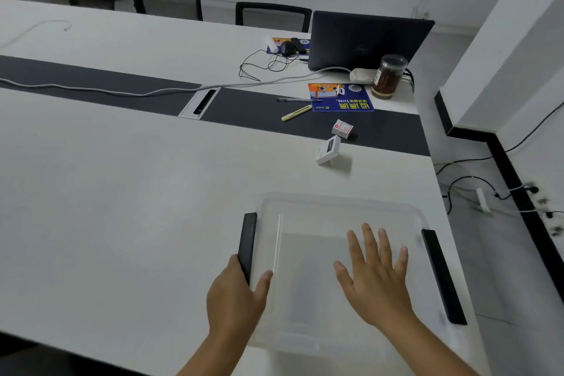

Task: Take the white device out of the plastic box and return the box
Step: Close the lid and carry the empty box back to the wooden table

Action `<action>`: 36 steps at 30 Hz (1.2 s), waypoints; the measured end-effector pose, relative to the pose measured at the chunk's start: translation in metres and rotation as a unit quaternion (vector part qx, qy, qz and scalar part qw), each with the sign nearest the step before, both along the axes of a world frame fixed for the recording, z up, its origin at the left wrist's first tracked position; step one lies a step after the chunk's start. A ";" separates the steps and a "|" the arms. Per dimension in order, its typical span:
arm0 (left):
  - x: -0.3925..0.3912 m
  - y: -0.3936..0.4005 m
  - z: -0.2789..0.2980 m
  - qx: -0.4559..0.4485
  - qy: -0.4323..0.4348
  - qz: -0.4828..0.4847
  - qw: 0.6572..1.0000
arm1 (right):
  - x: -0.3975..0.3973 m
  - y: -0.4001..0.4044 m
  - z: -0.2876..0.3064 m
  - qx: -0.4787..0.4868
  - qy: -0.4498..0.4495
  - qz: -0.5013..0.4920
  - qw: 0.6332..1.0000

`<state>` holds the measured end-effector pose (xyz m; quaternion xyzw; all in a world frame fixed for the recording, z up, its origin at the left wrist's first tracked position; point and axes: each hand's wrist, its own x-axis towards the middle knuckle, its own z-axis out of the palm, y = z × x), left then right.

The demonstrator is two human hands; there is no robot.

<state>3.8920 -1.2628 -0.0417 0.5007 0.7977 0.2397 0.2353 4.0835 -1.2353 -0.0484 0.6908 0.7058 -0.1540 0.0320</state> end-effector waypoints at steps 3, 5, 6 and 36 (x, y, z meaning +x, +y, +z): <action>-0.002 -0.001 -0.002 0.009 0.004 -0.022 1.000 | -0.001 0.000 0.000 -0.004 -0.016 -0.001 1.000; -0.002 -0.002 -0.002 0.010 0.005 -0.032 0.999 | -0.001 0.000 0.003 -0.006 -0.022 0.001 1.000; -0.002 -0.002 -0.001 0.011 0.001 -0.036 0.999 | -0.003 0.001 0.004 -0.006 -0.023 0.002 1.000; 0.043 -0.203 0.012 0.106 -0.174 0.398 0.894 | 0.053 -0.050 0.041 -0.010 0.333 0.098 0.938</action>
